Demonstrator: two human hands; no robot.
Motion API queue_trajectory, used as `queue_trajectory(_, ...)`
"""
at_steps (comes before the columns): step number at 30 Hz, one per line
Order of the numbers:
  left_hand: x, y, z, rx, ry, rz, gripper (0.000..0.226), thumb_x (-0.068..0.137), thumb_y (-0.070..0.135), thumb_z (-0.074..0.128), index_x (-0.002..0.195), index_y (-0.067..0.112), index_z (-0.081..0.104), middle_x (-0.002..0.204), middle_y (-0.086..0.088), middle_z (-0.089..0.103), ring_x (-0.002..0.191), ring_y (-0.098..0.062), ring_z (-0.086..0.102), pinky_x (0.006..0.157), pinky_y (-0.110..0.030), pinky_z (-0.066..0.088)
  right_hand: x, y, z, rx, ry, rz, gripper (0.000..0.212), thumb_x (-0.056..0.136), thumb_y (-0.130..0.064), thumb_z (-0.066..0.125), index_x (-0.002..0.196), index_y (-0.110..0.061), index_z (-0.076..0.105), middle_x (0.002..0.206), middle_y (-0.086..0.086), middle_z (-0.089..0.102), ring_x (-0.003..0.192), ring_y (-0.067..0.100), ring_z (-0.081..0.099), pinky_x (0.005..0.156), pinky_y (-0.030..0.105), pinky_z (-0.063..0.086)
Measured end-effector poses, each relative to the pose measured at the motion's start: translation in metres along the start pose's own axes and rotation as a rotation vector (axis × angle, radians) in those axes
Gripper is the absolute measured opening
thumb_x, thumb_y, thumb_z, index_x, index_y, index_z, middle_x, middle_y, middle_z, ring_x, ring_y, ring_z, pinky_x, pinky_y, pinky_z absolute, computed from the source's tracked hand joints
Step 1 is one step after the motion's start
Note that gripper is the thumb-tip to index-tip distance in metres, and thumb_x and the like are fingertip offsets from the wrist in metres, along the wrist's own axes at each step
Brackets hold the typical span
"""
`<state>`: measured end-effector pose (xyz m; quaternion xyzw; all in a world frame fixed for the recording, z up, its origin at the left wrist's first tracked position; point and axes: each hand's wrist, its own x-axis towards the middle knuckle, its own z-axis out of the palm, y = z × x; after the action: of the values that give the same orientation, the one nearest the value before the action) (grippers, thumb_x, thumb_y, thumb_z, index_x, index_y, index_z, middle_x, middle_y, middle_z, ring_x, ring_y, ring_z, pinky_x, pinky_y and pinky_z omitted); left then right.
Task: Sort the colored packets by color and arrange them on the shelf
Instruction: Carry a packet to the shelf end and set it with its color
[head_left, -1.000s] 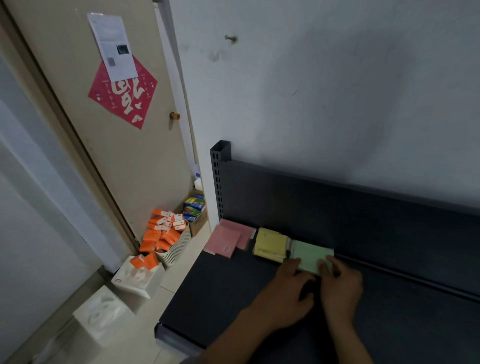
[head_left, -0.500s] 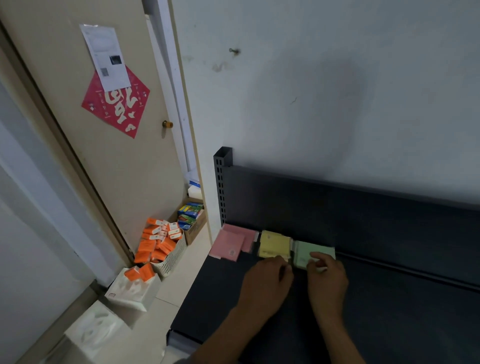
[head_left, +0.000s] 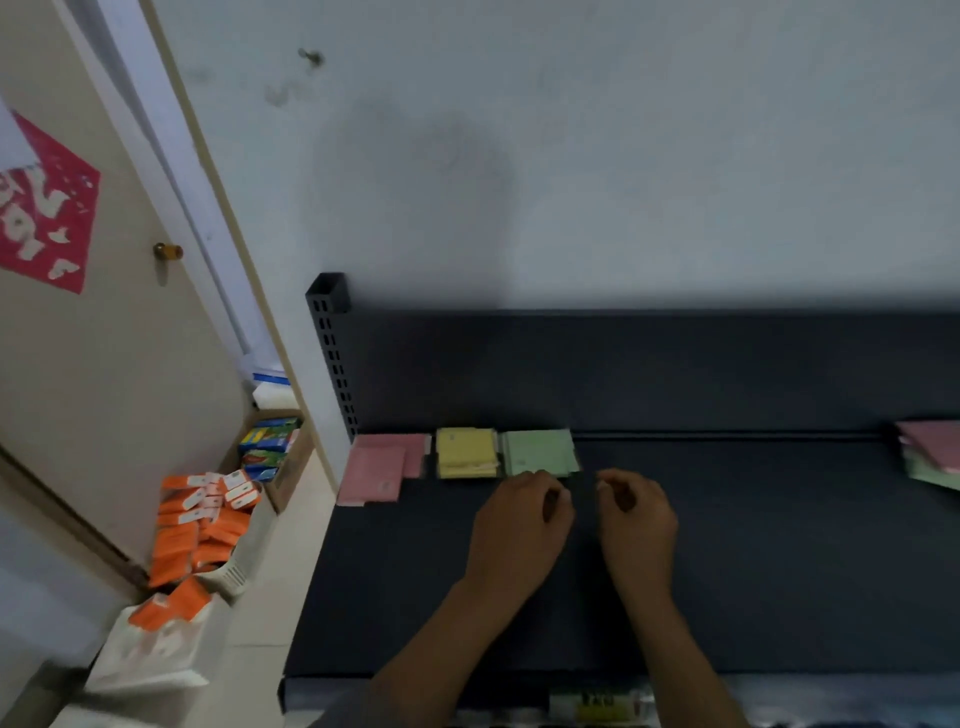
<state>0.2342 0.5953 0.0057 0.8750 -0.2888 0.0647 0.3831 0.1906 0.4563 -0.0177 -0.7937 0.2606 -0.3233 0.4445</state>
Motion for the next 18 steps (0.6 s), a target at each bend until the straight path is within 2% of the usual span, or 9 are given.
queue_trajectory(2,0.003,0.011,0.006,-0.018,-0.020,0.033,0.019,0.102,0.042,0.048,0.095,0.029,0.059,0.089,0.013,0.057,0.083,-0.005,0.051,0.070,-0.021,0.044,0.002,0.006,-0.014,-0.042,0.039,0.014,0.014,0.097,-0.010,0.063,0.105,-0.015,0.073,0.104,0.003,0.063,0.080,-0.001,0.055,0.072,0.005,0.039)
queue_trajectory(4,0.005,0.021,0.014,-0.033,-0.045,0.059,0.020,0.102,0.043,0.047,0.095,0.029,0.059,0.088,0.013,0.057,0.082,-0.005,0.052,0.070,-0.021,0.046,0.003,0.010,-0.028,-0.051,0.066,0.044,0.014,0.098,-0.010,0.063,0.106,-0.015,0.073,0.104,0.002,0.063,0.081,-0.001,0.055,0.075,0.007,0.041)
queue_trajectory(8,0.007,0.036,0.033,-0.058,-0.090,0.099,0.021,0.103,0.044,0.047,0.094,0.030,0.058,0.087,0.013,0.057,0.079,-0.005,0.052,0.070,-0.026,0.049,0.003,0.023,-0.051,-0.050,0.108,0.098,0.014,0.098,-0.011,0.061,0.106,-0.016,0.072,0.106,0.002,0.063,0.084,0.005,0.059,0.082,0.027,0.052)
queue_trajectory(11,0.007,0.051,0.051,-0.066,-0.115,0.128,0.022,0.103,0.043,0.046,0.094,0.028,0.059,0.087,0.012,0.057,0.078,-0.006,0.051,0.069,-0.025,0.048,0.004,0.035,-0.071,-0.066,0.128,0.140,0.015,0.099,-0.013,0.060,0.108,-0.018,0.071,0.109,0.001,0.063,0.086,0.007,0.060,0.081,0.024,0.048)
queue_trajectory(16,0.011,0.086,0.083,-0.121,-0.152,0.168,0.019,0.101,0.040,0.051,0.091,0.026,0.060,0.086,0.011,0.059,0.078,-0.005,0.052,0.067,-0.020,0.043,0.009,0.052,-0.112,-0.081,0.176,0.185,0.015,0.099,-0.013,0.061,0.110,-0.016,0.071,0.108,-0.001,0.062,0.085,-0.003,0.056,0.075,0.011,0.041)
queue_trajectory(18,0.014,0.108,0.100,-0.153,-0.182,0.187,0.019,0.100,0.040,0.051,0.091,0.026,0.060,0.086,0.011,0.059,0.078,-0.005,0.053,0.066,-0.021,0.045,0.014,0.063,-0.138,-0.083,0.207,0.213,0.015,0.098,-0.012,0.061,0.109,-0.017,0.071,0.108,-0.001,0.062,0.086,-0.001,0.057,0.076,0.013,0.043)
